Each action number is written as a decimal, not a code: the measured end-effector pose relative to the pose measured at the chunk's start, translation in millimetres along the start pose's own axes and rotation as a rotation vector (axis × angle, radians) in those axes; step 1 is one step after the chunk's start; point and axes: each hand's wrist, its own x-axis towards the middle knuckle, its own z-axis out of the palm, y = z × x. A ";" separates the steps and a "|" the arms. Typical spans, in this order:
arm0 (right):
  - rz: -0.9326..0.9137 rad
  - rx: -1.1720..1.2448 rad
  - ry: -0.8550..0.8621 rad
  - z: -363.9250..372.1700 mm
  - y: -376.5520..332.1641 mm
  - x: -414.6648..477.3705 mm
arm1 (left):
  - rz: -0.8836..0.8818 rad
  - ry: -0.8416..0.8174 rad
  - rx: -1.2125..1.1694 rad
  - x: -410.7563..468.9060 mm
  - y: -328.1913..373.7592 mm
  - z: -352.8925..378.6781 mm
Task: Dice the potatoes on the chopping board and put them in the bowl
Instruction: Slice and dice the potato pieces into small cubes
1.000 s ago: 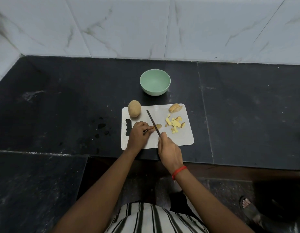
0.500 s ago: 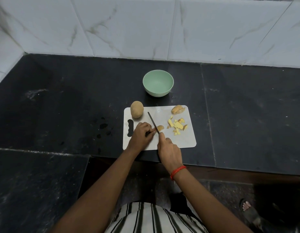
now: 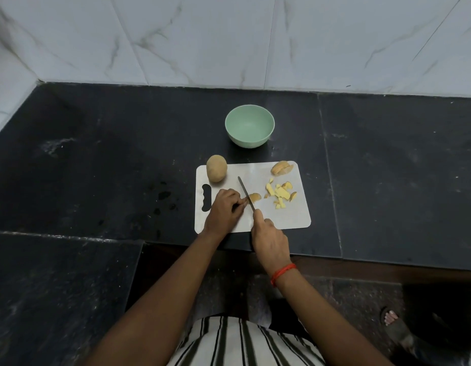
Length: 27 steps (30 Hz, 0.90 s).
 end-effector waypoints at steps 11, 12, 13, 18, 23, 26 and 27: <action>0.007 0.400 0.236 -0.8 37.8 -65.8 | -0.011 -0.030 0.021 1.4 0.3 -2.1; 0.018 0.464 0.278 -6.1 36.3 -55.6 | -0.027 -0.049 0.023 2.2 1.0 -3.5; 0.027 0.518 0.318 -10.9 35.4 -43.3 | -0.049 -0.067 0.028 3.5 1.8 -4.5; 0.029 0.771 0.401 -18.7 37.7 12.2 | -0.128 -0.245 0.006 17.5 11.3 -21.7; 0.041 0.830 0.392 -4.2 49.7 19.9 | 0.087 -0.742 0.369 71.2 33.4 -43.4; 0.022 0.817 0.387 -2.5 49.7 21.3 | 0.141 -0.877 0.449 93.0 34.5 -45.0; 0.021 0.820 0.387 -2.4 49.9 21.6 | 0.138 -0.889 0.442 96.0 33.2 -44.8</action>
